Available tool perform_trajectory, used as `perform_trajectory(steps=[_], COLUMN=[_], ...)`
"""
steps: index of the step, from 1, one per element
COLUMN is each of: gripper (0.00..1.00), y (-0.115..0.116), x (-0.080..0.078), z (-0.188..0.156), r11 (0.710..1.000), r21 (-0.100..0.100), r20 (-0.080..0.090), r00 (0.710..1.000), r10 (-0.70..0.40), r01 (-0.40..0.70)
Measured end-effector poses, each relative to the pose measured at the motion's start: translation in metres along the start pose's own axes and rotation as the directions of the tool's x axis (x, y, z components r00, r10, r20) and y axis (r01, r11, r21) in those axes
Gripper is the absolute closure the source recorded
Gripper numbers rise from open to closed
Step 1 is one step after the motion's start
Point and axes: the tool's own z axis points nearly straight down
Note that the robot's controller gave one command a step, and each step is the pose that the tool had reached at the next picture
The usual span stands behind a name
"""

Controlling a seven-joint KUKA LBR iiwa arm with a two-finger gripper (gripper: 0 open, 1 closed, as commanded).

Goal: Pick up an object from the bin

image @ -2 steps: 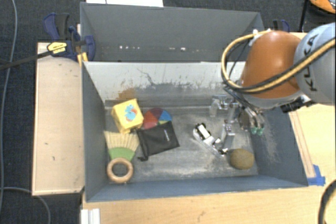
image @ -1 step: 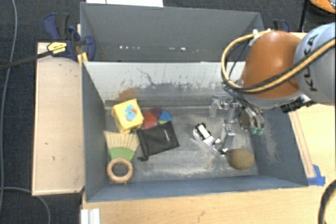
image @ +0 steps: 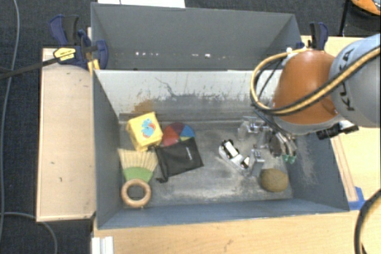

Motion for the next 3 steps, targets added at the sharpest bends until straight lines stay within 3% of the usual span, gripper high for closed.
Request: perform_trajectory(steps=[1,2,3], gripper=[1.0,1.0,1.0], y=[-0.011,-0.011,-0.004], x=[-0.009,-0.009,-0.014], z=[0.065,0.065,0.028], r11=[0.996,0.996,0.997], r21=[0.002,0.002,0.002], r20=[-0.009,-0.009,-0.018], r00=[0.996,0.996,0.996], r10=[0.093,0.093,0.083], r01=[-0.093,-0.093,-0.083])
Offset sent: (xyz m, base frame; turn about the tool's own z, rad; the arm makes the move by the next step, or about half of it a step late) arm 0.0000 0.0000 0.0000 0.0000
